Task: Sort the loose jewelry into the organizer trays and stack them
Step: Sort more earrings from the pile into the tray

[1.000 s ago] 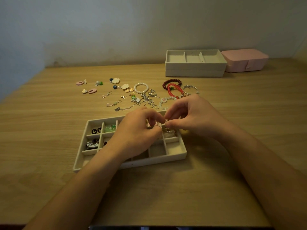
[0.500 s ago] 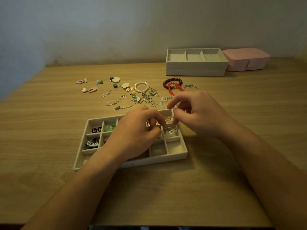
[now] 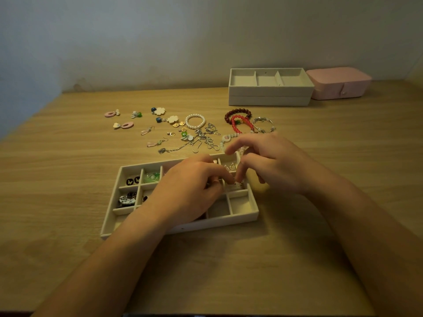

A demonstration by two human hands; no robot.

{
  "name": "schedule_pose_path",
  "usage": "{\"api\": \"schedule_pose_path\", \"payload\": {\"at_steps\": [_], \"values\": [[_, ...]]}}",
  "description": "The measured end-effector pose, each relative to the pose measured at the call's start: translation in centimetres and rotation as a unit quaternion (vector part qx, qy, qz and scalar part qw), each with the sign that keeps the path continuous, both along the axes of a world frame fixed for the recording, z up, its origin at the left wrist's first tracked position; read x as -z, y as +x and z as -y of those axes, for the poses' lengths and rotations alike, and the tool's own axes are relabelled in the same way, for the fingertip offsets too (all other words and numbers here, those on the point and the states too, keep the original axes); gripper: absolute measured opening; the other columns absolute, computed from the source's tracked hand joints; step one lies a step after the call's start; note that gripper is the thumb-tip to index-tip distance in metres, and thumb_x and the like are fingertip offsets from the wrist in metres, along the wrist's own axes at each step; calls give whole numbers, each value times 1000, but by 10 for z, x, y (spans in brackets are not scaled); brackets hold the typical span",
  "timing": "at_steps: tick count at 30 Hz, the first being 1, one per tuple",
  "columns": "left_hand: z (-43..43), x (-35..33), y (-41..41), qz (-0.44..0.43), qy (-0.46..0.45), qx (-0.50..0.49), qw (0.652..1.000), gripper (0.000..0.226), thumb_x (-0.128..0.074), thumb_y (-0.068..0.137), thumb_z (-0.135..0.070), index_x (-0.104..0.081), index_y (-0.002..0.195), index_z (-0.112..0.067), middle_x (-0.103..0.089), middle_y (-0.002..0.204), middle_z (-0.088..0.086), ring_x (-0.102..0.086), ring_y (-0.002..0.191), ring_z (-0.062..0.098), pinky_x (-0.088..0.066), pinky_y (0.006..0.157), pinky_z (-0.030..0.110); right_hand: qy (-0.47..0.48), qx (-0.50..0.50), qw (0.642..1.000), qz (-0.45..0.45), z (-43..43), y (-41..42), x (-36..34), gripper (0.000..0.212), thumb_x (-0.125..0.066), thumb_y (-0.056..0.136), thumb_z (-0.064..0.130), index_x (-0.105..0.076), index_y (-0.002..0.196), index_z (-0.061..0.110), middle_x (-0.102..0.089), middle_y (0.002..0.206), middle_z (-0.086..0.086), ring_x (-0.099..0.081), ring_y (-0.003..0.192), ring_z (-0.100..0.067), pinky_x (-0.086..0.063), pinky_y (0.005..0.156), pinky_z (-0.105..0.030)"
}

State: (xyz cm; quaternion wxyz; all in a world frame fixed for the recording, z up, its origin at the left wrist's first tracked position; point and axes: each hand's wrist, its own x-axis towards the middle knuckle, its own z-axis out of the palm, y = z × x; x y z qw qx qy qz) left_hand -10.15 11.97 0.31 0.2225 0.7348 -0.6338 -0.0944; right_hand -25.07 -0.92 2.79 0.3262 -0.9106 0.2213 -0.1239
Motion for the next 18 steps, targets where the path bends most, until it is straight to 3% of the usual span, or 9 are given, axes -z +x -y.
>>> {"api": "schedule_pose_path", "payload": {"at_steps": [6, 10, 13, 18], "values": [[0, 1, 0, 27, 4, 9, 1000, 33, -53, 95, -28, -66, 122, -43, -55, 105, -13, -50, 99, 9, -48, 84, 38, 13, -12, 1000, -15, -2, 2, 1, 29, -48, 101, 12, -65, 122, 25, -75, 77, 7, -63, 64, 6, -39, 62, -16], [1, 1, 2, -14, -35, -13, 999, 23, -56, 91, -25, -70, 102, -39, -52, 93, -18, -50, 84, 4, -41, 69, 31, -5, 14, 1000, 18, 0, 1, -1, 31, -48, 99, 10, -66, 119, 25, -75, 73, 9, -62, 62, 2, -37, 61, -19], [0, 2, 2, -7, -22, -6, 1000, 24, -55, 91, -27, -72, 99, -42, -53, 95, -16, -51, 89, 7, -45, 74, 35, 1, 3, 1000, -8, 0, 1, 0, 31, -48, 100, 11, -64, 121, 26, -75, 74, 10, -63, 65, 3, -38, 63, -18], [0, 1, 2, 46, 1, 9, 999, 29, -51, 93, -34, -69, 114, -44, -49, 101, -15, -48, 96, 8, -49, 80, 37, 18, -15, 1000, -17, -3, 4, 3, 30, -47, 102, 11, -64, 122, 24, -74, 75, 5, -65, 66, 3, -41, 58, -8]]}}
